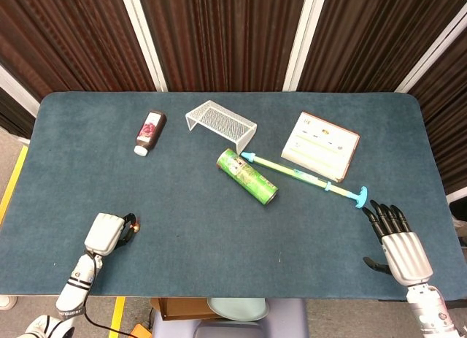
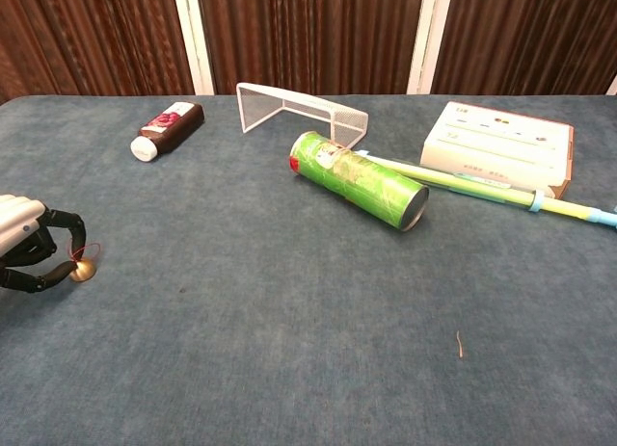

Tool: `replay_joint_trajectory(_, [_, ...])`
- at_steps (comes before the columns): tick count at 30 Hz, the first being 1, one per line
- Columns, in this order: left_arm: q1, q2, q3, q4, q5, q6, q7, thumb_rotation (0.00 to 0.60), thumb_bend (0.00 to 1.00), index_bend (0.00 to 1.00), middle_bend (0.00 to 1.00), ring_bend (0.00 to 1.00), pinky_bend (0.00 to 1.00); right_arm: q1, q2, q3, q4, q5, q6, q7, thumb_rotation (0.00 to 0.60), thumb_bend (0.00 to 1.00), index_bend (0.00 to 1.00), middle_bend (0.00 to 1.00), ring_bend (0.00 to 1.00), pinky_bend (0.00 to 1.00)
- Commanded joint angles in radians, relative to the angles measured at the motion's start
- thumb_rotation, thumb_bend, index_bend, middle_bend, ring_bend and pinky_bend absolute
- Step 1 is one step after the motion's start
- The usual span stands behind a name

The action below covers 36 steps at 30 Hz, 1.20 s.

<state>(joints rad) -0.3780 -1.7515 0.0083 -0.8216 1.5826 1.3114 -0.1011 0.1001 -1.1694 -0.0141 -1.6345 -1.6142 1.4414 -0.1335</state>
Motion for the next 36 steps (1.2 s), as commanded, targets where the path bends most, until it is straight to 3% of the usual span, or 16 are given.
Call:
replay_joint_trajectory(1, [0.0, 0.0, 0.0, 0.0, 0.0, 0.002, 0.0, 0.6, 0.43, 0.59, 1.0, 0.94, 1.0, 0.0, 0.0, 0.0, 0.0, 0.0, 0.0, 0.0, 0.6, 0.18, 0.0, 0.0, 0.0, 0.0])
replay_joint_trajectory(10, [0.002, -0.001, -0.001, 0.007, -0.003, 0.008, -0.008, 0.6, 0.44, 0.66, 1.0, 0.94, 1.0, 0.001, -0.001, 0.0, 0.001, -0.001, -0.001, -0.001, 0.6, 0.18, 0.0, 0.0, 0.0, 0.0])
replay_joint_trajectory(36, [0.0, 0.0, -0.009, 0.017, -0.004, 0.034, -0.014, 0.6, 0.44, 0.73, 1.0, 0.94, 1.0, 0.002, -0.001, -0.003, 0.001, -0.005, -0.002, 0.002, 0.6, 0.18, 0.0, 0.0, 0.0, 0.0])
